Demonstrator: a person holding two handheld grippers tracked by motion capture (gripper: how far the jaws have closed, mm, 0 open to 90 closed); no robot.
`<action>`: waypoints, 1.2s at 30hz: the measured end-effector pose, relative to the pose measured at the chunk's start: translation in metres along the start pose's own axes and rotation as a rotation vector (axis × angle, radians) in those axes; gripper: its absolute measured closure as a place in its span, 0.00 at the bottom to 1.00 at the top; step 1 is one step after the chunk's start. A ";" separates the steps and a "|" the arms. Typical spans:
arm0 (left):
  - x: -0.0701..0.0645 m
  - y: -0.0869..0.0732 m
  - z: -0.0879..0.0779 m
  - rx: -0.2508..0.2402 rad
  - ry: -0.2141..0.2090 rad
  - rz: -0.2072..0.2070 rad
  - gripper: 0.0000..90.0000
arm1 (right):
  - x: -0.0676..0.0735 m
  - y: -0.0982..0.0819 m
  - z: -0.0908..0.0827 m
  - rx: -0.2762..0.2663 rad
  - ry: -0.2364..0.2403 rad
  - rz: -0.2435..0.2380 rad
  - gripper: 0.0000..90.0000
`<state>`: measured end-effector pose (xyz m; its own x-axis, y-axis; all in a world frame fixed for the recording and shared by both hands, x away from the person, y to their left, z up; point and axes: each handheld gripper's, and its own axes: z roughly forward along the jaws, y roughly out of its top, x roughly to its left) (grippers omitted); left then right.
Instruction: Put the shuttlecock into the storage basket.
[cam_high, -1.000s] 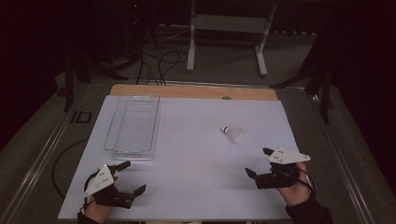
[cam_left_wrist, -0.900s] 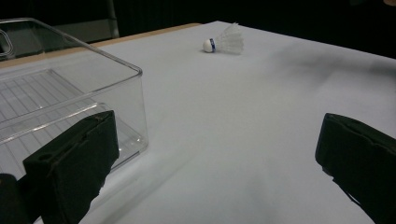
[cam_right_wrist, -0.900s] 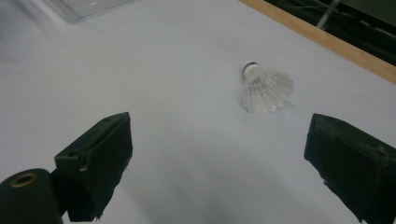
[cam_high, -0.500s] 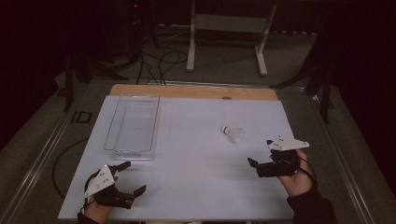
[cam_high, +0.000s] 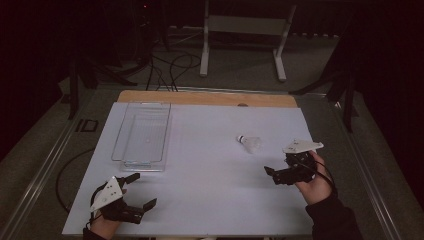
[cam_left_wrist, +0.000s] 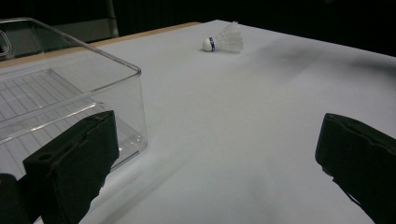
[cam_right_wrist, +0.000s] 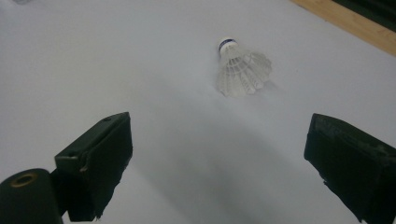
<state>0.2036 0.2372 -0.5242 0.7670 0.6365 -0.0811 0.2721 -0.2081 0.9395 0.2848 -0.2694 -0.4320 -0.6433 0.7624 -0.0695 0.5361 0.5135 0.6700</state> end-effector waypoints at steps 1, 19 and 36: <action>0.000 0.000 0.000 0.001 0.000 0.001 0.00 | -0.002 0.001 0.003 0.015 0.010 0.002 0.09; 0.000 0.000 0.000 -0.001 -0.002 0.002 0.00 | -0.011 0.008 0.023 0.165 0.028 0.047 0.09; 0.000 0.000 0.000 -0.004 0.000 0.000 0.00 | -0.017 0.013 0.036 0.267 0.050 0.090 0.10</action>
<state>0.2036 0.2374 -0.5241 0.7671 0.6363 -0.0815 0.2697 -0.2046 0.9409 0.3219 -0.2614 -0.4487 -0.6091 0.7928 0.0219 0.7130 0.5353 0.4529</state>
